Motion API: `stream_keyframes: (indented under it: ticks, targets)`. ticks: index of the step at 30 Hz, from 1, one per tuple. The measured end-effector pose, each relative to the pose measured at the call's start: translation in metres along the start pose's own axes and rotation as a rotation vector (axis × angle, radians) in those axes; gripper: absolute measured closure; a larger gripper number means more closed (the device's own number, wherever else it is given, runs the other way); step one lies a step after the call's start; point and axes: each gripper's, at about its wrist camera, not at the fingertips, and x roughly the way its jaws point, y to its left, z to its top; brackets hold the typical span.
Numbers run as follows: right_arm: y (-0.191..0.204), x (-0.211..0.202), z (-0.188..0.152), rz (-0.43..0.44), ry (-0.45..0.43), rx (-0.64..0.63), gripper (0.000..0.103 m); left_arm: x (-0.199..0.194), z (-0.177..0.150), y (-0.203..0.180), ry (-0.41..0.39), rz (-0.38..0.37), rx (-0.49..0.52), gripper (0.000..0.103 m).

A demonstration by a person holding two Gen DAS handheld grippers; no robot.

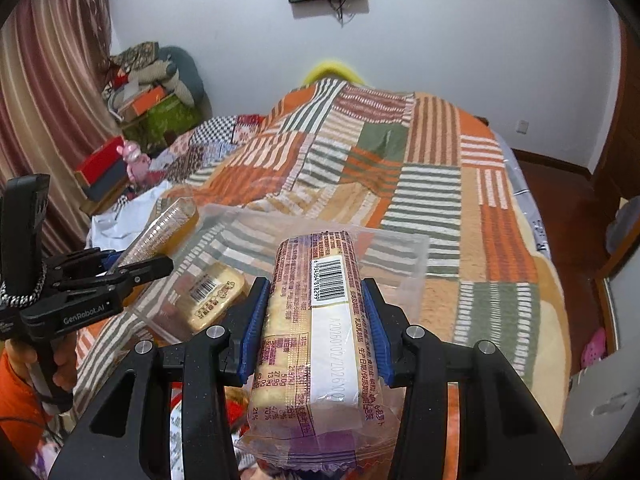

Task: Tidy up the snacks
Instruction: 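Lower the cracker roll and biscuit pack into the clear box and release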

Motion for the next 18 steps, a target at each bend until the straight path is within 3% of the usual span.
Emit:
stream_keyframes:
  ticks: [11,18]
  targets:
    - [0.004,0.037,0.0,0.036,0.118,0.007,0.061,0.017,-0.002,0.003,0.039,-0.004,0.003,0.067]
    - [0.008,0.039,-0.001,0.035,0.138,-0.011,0.059,0.014,-0.002,0.004,0.044,-0.006,-0.017,0.067]
